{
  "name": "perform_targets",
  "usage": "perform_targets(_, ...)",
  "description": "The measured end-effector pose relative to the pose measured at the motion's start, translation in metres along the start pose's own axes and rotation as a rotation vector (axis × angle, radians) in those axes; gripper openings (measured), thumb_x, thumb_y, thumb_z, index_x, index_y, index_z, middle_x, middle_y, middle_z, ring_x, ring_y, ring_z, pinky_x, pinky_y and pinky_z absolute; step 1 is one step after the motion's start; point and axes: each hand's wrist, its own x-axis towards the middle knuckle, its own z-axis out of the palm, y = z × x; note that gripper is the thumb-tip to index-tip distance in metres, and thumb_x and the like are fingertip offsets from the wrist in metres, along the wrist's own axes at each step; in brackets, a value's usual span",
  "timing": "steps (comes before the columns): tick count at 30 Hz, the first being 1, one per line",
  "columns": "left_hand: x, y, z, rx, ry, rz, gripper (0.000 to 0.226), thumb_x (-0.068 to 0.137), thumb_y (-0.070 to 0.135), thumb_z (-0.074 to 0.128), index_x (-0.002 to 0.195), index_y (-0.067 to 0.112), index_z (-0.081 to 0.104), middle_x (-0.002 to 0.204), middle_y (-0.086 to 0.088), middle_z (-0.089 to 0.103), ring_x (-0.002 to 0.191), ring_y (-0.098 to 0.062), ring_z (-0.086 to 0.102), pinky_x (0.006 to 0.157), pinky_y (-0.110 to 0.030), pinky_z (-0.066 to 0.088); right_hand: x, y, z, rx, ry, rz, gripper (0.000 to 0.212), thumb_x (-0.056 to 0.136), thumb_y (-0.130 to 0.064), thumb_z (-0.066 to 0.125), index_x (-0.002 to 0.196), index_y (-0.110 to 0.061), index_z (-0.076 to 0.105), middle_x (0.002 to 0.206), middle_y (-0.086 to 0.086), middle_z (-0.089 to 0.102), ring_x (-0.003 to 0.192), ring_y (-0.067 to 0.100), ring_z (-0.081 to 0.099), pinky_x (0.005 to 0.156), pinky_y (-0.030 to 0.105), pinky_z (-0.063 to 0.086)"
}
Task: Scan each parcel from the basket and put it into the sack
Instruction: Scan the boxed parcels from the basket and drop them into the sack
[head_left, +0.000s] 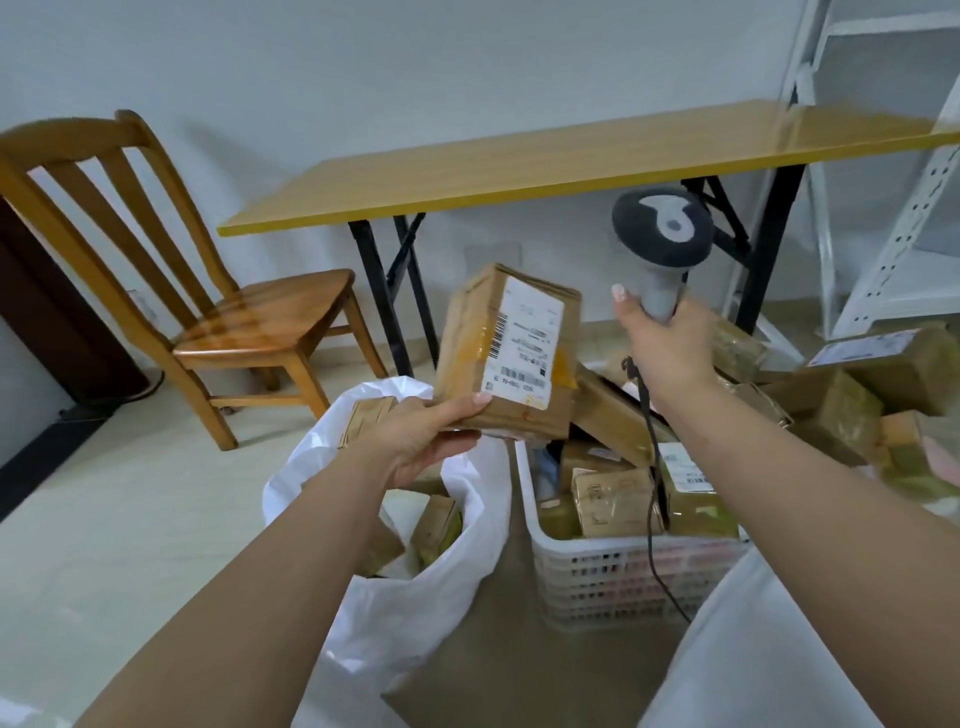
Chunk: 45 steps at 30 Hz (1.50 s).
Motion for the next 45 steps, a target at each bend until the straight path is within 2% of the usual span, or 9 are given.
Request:
perform_targets(3, 0.003, -0.009, -0.006, -0.124, 0.121, 0.051, 0.071, 0.065, 0.027, 0.087, 0.125, 0.007, 0.056, 0.119, -0.010, 0.069, 0.108, -0.021, 0.067, 0.093, -0.035, 0.056, 0.000, -0.002, 0.004, 0.081, -0.173, 0.158, 0.021, 0.089, -0.022, 0.070, 0.103, -0.016, 0.056, 0.073, 0.002, 0.056, 0.056, 0.013, 0.053, 0.056, 0.030, 0.048)
perform_targets(8, 0.006, -0.022, -0.012, -0.270, 0.265, 0.135, 0.033, 0.082, 0.012, 0.077, 0.109, 0.009, 0.060, 0.109, -0.009, 0.072, 0.092, -0.017, 0.072, 0.065, -0.025, 0.059, -0.017, -0.012, 0.012, 0.207, -0.405, 0.397, 0.022, 0.090, -0.027, 0.069, 0.099, -0.012, 0.056, 0.062, 0.001, 0.053, 0.047, 0.011, 0.045, 0.047, 0.025, 0.043)
perform_targets(13, 0.018, -0.023, -0.026, -0.344, 0.383, 0.144, 0.055, 0.068, 0.018, 0.085, 0.114, 0.011, 0.057, 0.116, -0.010, 0.069, 0.106, -0.024, 0.068, 0.085, -0.035, 0.059, -0.023, -0.023, 0.018, 0.160, -0.536, 0.455, 0.042, 0.089, -0.030, 0.070, 0.120, -0.005, 0.055, 0.063, 0.001, 0.053, 0.046, 0.010, 0.043, 0.042, 0.022, 0.042)
perform_targets(15, 0.024, -0.019, -0.031, -0.364, 0.402, 0.153, 0.068, 0.062, 0.021, 0.087, 0.121, 0.009, 0.055, 0.118, -0.010, 0.068, 0.108, -0.026, 0.067, 0.085, -0.036, 0.059, -0.023, -0.027, 0.020, 0.130, -0.568, 0.452, 0.047, 0.089, -0.029, 0.070, 0.124, -0.003, 0.054, 0.060, 0.001, 0.052, 0.044, 0.010, 0.042, 0.041, 0.022, 0.041)
perform_targets(18, 0.033, -0.015, -0.037, -0.385, 0.394, 0.208, 0.056, 0.077, 0.013, 0.081, 0.125, 0.004, 0.053, 0.120, -0.011, 0.067, 0.108, -0.024, 0.067, 0.075, -0.029, 0.061, -0.023, -0.031, 0.020, 0.086, -0.591, 0.465, 0.048, 0.089, -0.029, 0.071, 0.125, -0.002, 0.053, 0.060, 0.002, 0.051, 0.042, 0.010, 0.041, 0.038, 0.020, 0.040)
perform_targets(25, 0.043, -0.010, -0.043, -0.367, 0.418, 0.221, 0.056, 0.080, 0.014, 0.080, 0.127, 0.005, 0.051, 0.122, -0.010, 0.065, 0.111, -0.024, 0.065, 0.088, -0.034, 0.058, -0.023, -0.041, 0.019, 0.041, -0.634, 0.501, 0.041, 0.089, -0.030, 0.070, 0.118, -0.005, 0.056, 0.060, 0.002, 0.047, 0.041, 0.009, 0.038, 0.038, 0.021, 0.039)
perform_targets(31, 0.044, -0.010, -0.043, -0.400, 0.422, 0.253, 0.056, 0.080, 0.010, 0.079, 0.128, 0.004, 0.050, 0.121, -0.011, 0.065, 0.107, -0.023, 0.066, 0.070, -0.027, 0.060, -0.021, -0.042, 0.016, 0.075, -0.647, 0.526, 0.033, 0.089, -0.031, 0.070, 0.109, -0.008, 0.059, 0.058, 0.001, 0.046, 0.040, 0.008, 0.037, 0.038, 0.020, 0.039)
perform_targets(42, 0.045, -0.013, -0.047, -0.406, 0.432, 0.259, 0.043, 0.080, 0.007, 0.078, 0.113, 0.009, 0.049, 0.115, -0.009, 0.063, 0.101, -0.021, 0.066, 0.063, -0.024, 0.059, -0.021, -0.041, 0.015, 0.094, -0.623, 0.529, 0.037, 0.088, -0.031, 0.071, 0.112, -0.006, 0.060, 0.058, 0.000, 0.047, 0.041, 0.008, 0.037, 0.038, 0.020, 0.039)
perform_targets(45, 0.042, -0.012, -0.060, -0.361, 0.445, 0.267, 0.061, 0.078, 0.009, 0.080, 0.129, 0.007, 0.046, 0.120, -0.008, 0.061, 0.102, -0.020, 0.065, 0.067, -0.026, 0.060, -0.022, -0.035, 0.019, 0.083, -0.621, 0.532, 0.044, 0.087, -0.032, 0.072, 0.119, -0.006, 0.057, 0.060, 0.001, 0.049, 0.041, 0.008, 0.038, 0.038, 0.020, 0.040)
